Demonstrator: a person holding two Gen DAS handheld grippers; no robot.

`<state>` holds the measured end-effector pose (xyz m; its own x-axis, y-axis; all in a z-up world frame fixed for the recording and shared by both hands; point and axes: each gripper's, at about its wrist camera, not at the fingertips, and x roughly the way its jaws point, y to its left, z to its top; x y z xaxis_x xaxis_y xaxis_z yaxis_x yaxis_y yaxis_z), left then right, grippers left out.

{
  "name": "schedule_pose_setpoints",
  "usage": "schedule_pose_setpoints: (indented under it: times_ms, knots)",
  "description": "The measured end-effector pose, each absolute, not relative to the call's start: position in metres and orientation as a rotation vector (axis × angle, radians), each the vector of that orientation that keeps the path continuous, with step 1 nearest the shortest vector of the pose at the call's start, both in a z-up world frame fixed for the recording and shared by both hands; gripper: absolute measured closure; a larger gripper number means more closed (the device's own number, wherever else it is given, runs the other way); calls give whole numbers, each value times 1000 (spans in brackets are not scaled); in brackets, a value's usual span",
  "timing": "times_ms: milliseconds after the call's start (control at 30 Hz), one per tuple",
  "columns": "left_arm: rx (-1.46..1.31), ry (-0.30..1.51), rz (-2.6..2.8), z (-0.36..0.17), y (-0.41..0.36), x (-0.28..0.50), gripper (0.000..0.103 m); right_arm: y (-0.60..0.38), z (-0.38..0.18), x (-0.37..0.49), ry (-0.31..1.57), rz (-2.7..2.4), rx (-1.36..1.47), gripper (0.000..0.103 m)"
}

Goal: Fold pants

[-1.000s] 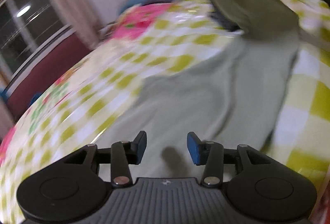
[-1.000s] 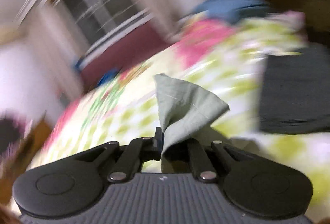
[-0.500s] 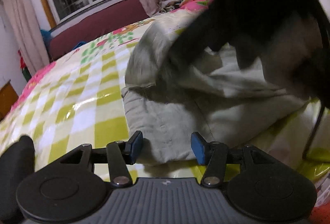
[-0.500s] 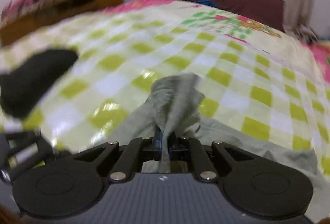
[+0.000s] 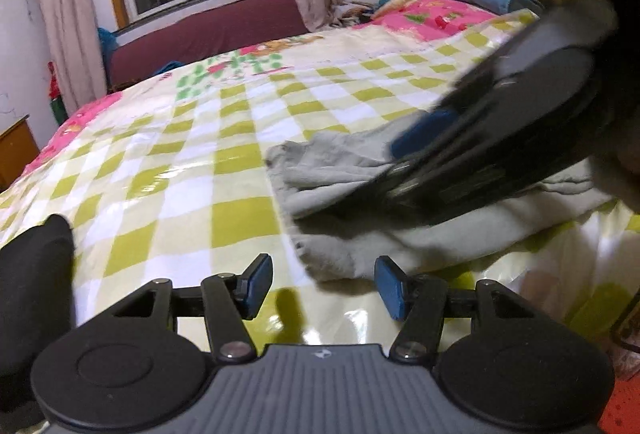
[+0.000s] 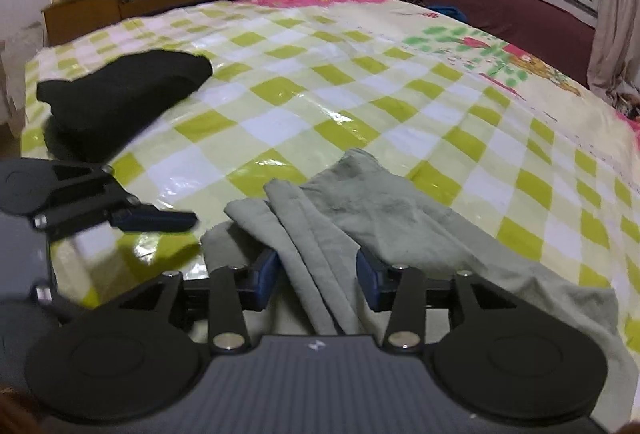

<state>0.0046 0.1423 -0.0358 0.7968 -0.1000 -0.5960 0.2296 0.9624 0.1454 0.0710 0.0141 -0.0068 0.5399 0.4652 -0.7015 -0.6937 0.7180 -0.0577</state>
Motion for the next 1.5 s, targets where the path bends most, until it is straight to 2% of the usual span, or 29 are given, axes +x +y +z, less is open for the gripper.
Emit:
schedule_pose_setpoints:
  times_ms: [133, 333, 433, 600, 700, 800, 933, 1100, 1300, 1400, 1500]
  knots:
    - [203, 575, -149, -18, 149, -3, 32, -27, 2, 69, 731, 650, -257, 53]
    - [211, 472, -212, 3, 118, 17, 27, -101, -8, 97, 807, 481, -191, 52]
    - [245, 485, -245, -3, 95, 36, 26, -113, -12, 122, 833, 514, -139, 52]
    - [300, 637, -237, -33, 78, 62, 26, -89, -30, 175, 930, 722, -66, 54]
    - [338, 719, -236, -49, 74, 56, 26, -69, -40, 215, 941, 570, -84, 58]
    - [399, 702, -243, -50, 69, 40, 26, -68, -26, 228, 872, 484, -38, 56]
    - [400, 673, -277, -42, 71, 23, 26, -63, -7, 200, 792, 514, -123, 55]
    - [396, 606, -269, -29, 77, 18, 25, -24, -6, 176, 808, 696, -189, 53]
    - [371, 618, -205, -31, 88, 21, 25, 11, 0, 189, 870, 831, -210, 50]
    - [376, 602, -190, -34, 89, 15, 22, 16, 7, 171, 825, 861, -274, 49]
    - [396, 591, -183, -38, 86, 17, 21, 26, 2, 159, 782, 875, -373, 42]
